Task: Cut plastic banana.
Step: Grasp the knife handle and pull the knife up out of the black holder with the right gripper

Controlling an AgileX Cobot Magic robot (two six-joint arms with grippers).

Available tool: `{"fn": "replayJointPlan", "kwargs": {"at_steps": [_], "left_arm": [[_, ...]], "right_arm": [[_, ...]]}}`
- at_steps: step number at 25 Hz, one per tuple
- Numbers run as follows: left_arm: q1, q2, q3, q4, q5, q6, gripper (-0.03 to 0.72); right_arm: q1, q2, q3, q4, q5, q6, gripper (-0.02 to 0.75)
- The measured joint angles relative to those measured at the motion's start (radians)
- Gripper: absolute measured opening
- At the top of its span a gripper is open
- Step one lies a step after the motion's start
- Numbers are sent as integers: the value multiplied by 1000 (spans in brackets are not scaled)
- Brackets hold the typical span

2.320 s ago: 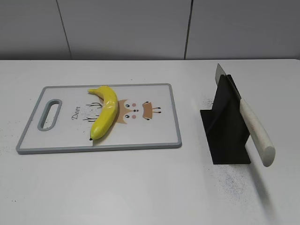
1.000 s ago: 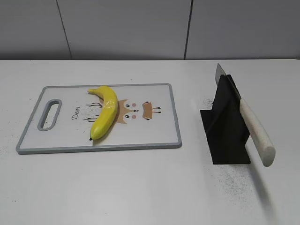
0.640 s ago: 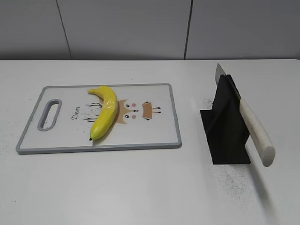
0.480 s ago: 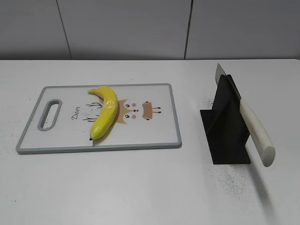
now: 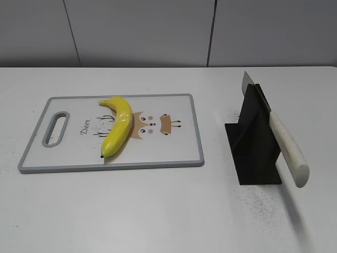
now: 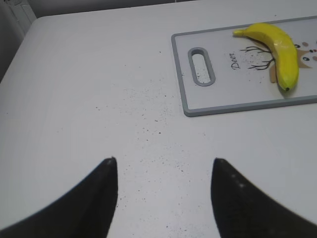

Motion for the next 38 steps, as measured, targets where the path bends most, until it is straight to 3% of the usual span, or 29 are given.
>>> {"fn": "replayJointPlan", "kwargs": {"at_steps": [14,24,38], "left_arm": [[0,0,0,0,0,0,560],[0,0,0,0,0,0,560],[0,0,0,0,0,0,551]], "right_arm": [[23,454,-170,205,26,81,561],[259,693,-292,71,60,211,561],[269,965,-347,61,-5,248,558]]}}
